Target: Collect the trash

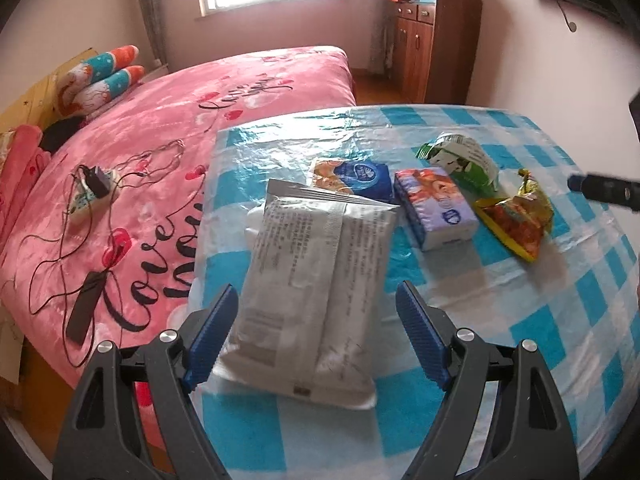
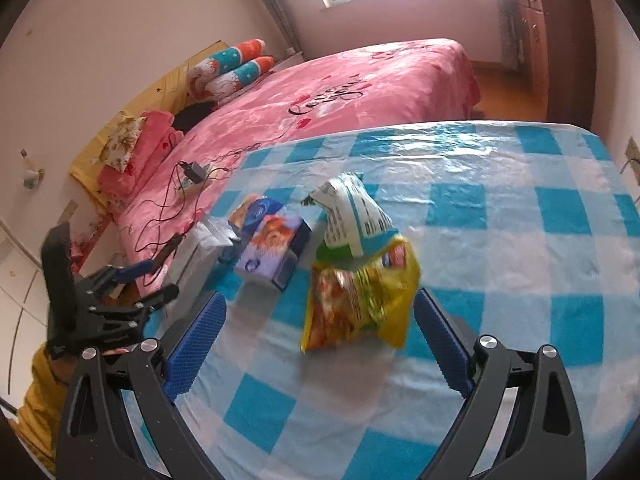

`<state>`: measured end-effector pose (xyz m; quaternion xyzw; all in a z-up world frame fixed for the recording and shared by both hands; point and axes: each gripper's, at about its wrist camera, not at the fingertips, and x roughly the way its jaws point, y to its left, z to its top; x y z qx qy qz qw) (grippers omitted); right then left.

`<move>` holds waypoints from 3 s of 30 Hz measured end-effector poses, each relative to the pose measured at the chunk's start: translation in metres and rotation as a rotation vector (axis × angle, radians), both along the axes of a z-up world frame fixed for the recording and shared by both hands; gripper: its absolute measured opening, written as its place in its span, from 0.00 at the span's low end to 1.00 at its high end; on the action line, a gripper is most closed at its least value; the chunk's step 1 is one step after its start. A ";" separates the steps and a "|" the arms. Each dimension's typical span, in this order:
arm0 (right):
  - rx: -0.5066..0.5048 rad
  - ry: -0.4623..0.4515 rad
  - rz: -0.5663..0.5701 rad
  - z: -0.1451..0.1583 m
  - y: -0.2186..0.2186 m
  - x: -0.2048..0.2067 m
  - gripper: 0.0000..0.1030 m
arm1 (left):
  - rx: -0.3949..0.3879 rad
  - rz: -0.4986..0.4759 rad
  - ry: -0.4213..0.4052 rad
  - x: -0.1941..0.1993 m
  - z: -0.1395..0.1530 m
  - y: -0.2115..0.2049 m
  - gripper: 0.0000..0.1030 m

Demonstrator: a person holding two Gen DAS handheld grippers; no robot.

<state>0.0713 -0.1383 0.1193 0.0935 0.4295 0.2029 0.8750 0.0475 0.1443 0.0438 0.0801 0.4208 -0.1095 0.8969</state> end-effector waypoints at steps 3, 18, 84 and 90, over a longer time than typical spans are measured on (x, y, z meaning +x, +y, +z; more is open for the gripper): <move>-0.028 -0.006 0.000 0.000 0.004 0.019 0.91 | 0.012 -0.023 0.025 0.012 -0.007 0.001 0.79; -0.130 0.031 0.029 -0.042 0.033 0.095 0.91 | -0.021 -0.080 0.088 0.037 -0.026 0.003 0.87; -0.328 0.120 0.377 -0.063 0.210 0.162 0.84 | -0.280 0.250 0.028 -0.105 -0.017 0.067 0.76; -0.477 0.032 0.534 -0.068 0.236 0.126 0.65 | -0.296 0.266 0.040 -0.104 -0.020 0.075 0.76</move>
